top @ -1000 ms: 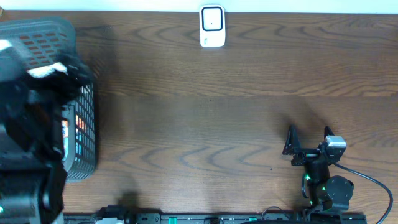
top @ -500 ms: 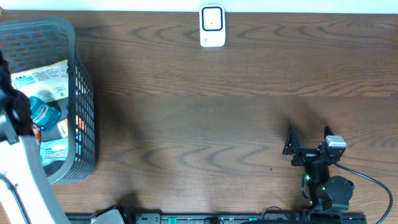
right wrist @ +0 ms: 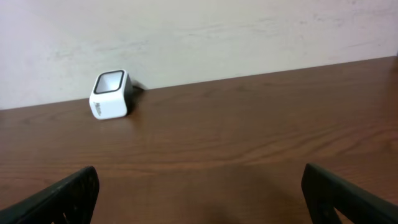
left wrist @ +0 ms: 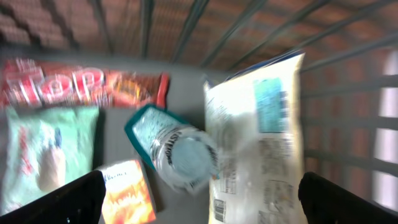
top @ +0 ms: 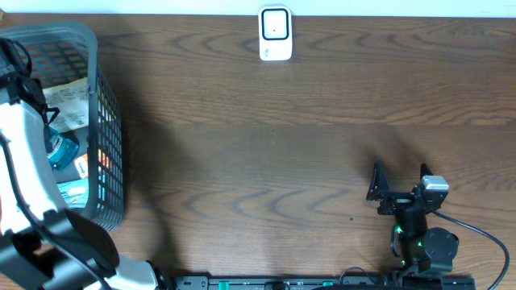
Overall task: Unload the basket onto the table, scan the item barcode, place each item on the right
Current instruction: 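Reach the left gripper into the basket and grasp the teal mouthwash bottle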
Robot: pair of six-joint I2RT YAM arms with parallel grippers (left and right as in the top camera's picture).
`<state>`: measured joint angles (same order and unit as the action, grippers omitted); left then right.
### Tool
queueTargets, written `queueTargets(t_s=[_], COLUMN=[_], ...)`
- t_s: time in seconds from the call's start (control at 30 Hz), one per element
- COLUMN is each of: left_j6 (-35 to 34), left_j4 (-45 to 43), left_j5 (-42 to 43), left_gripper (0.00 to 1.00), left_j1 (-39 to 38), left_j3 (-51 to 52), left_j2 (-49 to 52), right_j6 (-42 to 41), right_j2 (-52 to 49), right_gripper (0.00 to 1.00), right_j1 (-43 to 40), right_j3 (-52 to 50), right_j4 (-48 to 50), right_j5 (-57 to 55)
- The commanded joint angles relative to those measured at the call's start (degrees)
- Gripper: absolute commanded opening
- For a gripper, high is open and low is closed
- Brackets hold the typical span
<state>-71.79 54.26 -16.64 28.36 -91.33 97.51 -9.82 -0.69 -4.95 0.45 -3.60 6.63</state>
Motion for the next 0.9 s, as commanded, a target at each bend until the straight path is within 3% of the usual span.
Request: queueTargets(t_s=[0.0,0.1,0.63,0.73,0.8,0.87], left_j6=[-10.78,-14.56,-15.52,-15.06,-14.88,-14.84], left_j4=[1.84,1.95,1.14,2.23,3.48,5.18], left_j5=[5.75,5.75,5.27,4.63,4.42,3.72], left_gripper=[0.99,0.99,0.99,0.68,0.52,0.43], left_j1=[1.66,2.67,3.48,3.74,4.02,4.33], left_j3=[-0.37,-0.37,-0.28,-0.31,-0.31,-0.31], left_j2=[1.64,3.17,10.86,10.29,10.1,9.97], right_j6=[0.46,0.46,0.46,0.46,0.46,0.46], right_j2=[0.26,0.26,0.26,0.26,0.26,0.26], right_gripper=[0.99,0.99,0.99,0.99,0.99,0.99], right_j1=[0.35,0.35,0.35,0.35,0.35,0.35], right_j3=[-0.13,-0.13,-0.13,-0.13,-0.13,-0.13], right_j4=[-0.11,-0.11,-0.11,-0.11,-0.11,-0.11], right_j5=[-0.09,-0.09,-0.09,-0.09,-0.09,-0.09])
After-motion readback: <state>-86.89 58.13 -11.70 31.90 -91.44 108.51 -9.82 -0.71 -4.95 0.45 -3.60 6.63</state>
